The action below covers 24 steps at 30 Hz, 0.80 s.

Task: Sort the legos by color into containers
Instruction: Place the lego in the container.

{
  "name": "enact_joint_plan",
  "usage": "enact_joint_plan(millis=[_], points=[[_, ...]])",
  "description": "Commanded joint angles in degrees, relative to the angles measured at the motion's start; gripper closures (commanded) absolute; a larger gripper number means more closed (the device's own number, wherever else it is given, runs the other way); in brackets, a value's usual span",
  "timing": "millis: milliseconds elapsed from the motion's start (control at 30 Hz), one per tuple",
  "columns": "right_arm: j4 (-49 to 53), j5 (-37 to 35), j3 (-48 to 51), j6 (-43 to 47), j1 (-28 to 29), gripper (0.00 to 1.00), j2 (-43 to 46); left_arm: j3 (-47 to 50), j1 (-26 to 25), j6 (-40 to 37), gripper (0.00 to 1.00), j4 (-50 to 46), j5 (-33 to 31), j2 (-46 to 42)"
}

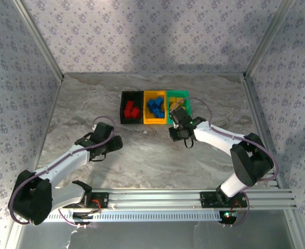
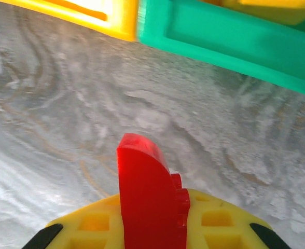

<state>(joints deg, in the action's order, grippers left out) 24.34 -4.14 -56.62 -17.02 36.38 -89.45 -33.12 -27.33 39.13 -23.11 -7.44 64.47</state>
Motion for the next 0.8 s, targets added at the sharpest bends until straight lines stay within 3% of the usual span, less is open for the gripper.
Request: enact_joint_plan(millis=[0,200,433,500,567,667,767], points=[[-1.03,4.47,-5.68,-1.95,2.3,0.86,-0.9,0.82,0.67,0.74,0.21,-0.53,0.3,-1.23],[0.59,5.11,-25.2,-0.25,6.9,0.86,-13.62,1.8,0.7,1.74,0.2,-1.25,2.31,-1.91],[8.1,4.14,-54.62,1.41,6.42,0.82,-34.34,3.24,0.8,2.77,0.2,-3.54,4.33,-5.29],[11.93,3.06,-63.44,1.72,5.83,0.76,-39.95,3.49,0.81,3.02,0.21,-4.49,4.38,-6.91],[16.21,3.41,-70.99,1.79,5.43,0.6,-44.34,3.68,0.96,3.2,0.2,-5.49,4.07,-8.72],[15.56,2.19,-70.15,2.46,6.03,0.47,-43.02,3.93,0.95,3.16,0.2,-6.98,3.31,-11.25],[13.09,1.27,-63.16,2.75,6.6,0.46,-37.97,4.77,1.2,3.0,0.2,-6.28,2.52,-12.59]])
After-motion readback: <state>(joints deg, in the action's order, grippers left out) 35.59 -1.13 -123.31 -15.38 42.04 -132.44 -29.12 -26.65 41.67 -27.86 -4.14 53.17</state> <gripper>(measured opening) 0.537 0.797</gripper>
